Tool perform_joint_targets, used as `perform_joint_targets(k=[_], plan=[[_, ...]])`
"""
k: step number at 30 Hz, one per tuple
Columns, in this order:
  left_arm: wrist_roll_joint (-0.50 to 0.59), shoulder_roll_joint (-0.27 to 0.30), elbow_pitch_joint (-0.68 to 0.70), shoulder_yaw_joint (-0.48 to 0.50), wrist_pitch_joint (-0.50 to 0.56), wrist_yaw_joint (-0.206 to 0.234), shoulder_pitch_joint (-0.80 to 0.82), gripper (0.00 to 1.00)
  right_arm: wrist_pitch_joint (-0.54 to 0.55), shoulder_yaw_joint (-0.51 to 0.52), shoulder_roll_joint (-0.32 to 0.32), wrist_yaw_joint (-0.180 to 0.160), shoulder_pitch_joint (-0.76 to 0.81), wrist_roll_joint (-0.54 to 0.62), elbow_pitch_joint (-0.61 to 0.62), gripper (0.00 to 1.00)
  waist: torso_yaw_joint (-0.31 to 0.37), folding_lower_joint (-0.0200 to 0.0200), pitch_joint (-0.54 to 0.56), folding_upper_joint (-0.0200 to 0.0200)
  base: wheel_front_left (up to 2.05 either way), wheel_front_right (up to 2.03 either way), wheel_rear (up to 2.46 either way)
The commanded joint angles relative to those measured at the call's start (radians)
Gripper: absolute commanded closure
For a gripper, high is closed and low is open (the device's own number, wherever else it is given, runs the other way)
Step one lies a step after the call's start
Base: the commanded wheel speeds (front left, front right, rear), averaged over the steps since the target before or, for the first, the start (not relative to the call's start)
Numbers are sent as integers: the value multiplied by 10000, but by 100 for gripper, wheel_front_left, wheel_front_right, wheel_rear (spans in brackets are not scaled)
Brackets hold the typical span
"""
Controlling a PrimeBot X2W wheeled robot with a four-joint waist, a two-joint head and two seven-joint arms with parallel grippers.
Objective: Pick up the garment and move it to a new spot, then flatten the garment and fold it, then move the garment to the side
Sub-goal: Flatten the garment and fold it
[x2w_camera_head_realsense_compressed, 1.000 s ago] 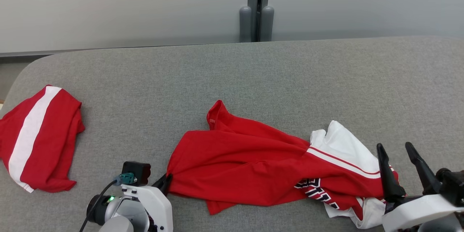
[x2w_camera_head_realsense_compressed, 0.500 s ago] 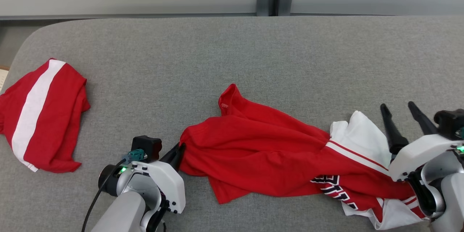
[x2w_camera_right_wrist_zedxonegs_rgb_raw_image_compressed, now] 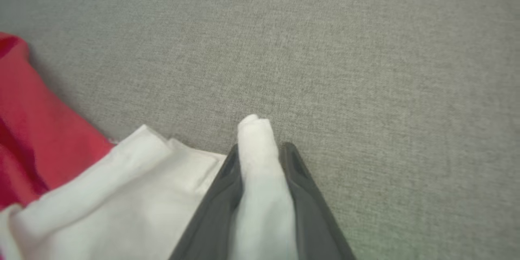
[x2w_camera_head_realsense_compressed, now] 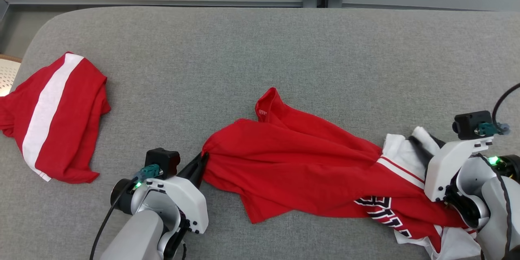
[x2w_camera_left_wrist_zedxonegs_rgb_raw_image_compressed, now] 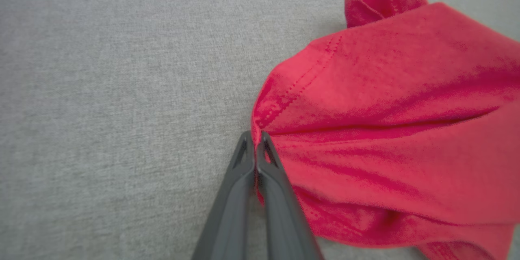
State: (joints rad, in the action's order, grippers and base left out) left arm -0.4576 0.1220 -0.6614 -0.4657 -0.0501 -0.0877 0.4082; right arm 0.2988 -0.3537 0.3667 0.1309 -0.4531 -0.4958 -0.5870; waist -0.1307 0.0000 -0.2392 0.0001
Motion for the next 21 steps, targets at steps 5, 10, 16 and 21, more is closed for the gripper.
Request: perform_joint_targets(k=[5, 10, 16, 21], plan=[[-38, 181, 243, 142, -352, 177, 8, 100, -1193, 383, 162, -5, 78, -398, 59, 100, 27, 0, 212, -1, 0, 0, 0], [218, 420, 868, 204, -504, 694, -9, 100, -2911, 1275, 225, -5, 348, -333, 709, 100, 137, 0, 564, -1, 0, 0, 0], [281, 747, 2054, 325, -390, 900, 170, 100, -4002, 2377, 295, -5, 785, 51, 2228, 100, 295, 0, 980, -1, 0, 0, 0], [345, 1136, 3934, 559, 16, 1168, 501, 100, -4033, 3315, 179, -5, 1007, 846, 4365, 100, 521, 0, 1417, -1, 0, 0, 0]])
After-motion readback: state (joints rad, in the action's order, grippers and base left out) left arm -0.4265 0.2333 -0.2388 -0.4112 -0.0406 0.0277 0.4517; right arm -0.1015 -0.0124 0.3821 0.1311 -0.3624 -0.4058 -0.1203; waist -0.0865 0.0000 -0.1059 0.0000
